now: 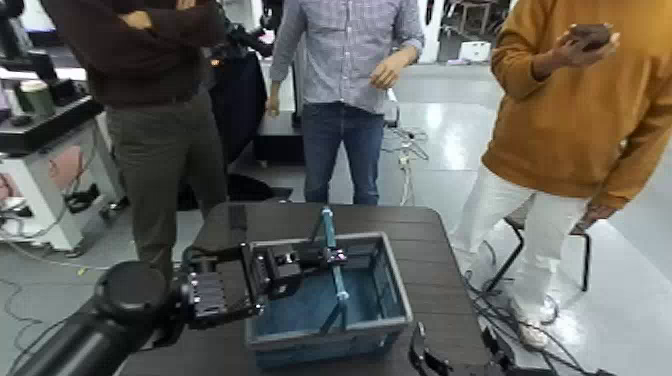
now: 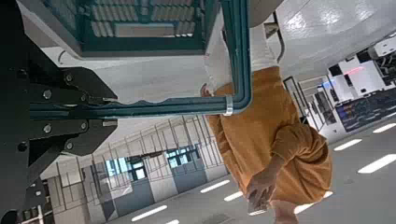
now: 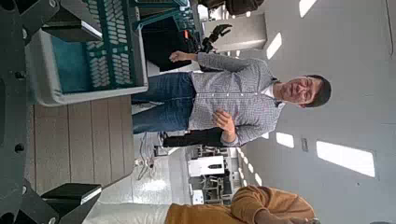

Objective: Grasp the handle of the crate.

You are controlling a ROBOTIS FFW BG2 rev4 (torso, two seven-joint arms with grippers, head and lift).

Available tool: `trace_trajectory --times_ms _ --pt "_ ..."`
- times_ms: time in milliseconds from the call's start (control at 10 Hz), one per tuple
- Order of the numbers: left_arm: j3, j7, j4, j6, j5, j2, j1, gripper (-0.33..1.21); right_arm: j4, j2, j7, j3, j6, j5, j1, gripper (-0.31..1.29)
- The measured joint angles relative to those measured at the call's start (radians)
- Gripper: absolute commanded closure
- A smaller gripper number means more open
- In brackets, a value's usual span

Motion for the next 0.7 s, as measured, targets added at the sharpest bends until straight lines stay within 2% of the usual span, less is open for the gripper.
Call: trace_trajectory --times_ms 100,300,400,700 --pt "0.015 0.044 -0.078 0.017 0.057 0.022 0.038 1.19 0.003 0.001 -0.001 -0.001 -0.003 0.000 0.000 0.16" --pt "0.040 0.105 -0.192 0.047 0.139 0.036 0.108 1.19 0.004 -0.002 -0.002 0.000 -0.004 0.000 0.000 0.15" --pt "0.065 0.127 -0.235 0.056 0.171 0.030 0.154 1.19 0.005 -0.003 -0.003 0.000 -0.004 0.000 0.000 0.15" --pt "0.131 0.180 -0.302 0.081 0.261 -0.016 0.292 1.19 0.007 -0.004 -0.003 -0.001 -0.006 0.000 -0.001 0.16"
